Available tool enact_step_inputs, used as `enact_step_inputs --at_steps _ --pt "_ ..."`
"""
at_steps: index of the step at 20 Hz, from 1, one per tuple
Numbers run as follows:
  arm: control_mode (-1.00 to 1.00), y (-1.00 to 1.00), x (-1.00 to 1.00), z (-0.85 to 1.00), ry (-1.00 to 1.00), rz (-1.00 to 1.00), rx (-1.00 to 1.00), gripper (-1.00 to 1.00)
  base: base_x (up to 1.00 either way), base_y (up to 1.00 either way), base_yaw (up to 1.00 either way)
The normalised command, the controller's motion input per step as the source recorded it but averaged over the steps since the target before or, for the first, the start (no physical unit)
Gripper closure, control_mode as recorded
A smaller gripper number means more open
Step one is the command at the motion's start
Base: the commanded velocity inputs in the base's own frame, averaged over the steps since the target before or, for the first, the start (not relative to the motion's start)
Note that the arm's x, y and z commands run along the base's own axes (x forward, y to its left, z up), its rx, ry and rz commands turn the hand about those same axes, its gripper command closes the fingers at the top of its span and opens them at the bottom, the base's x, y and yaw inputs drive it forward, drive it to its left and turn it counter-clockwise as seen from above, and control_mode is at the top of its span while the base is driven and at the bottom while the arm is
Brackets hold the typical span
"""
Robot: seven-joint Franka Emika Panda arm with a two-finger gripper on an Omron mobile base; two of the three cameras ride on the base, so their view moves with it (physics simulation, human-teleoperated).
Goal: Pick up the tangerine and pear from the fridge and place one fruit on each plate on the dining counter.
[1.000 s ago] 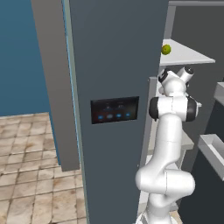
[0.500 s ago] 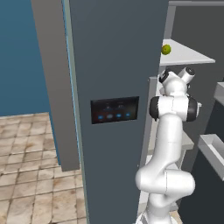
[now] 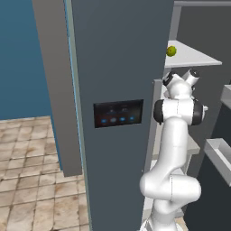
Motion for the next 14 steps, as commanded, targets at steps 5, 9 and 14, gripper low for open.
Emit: enact_step_inputs --at_steps 5,9,14 --pt "-1.00 0.15 -0.43 -0.08 -0.02 0.00 -0.03 1.00 0.00 0.00 0.00" --pt "-1.00 0.18 -0.87 0.11 -0.18 0.00 -0.04 1.00 0.00 0.00 0.00" --pt "-1.00 0.14 -0.93 0.42 -0.20 0.00 -0.05 1.00 0.00 0.00 0.00"
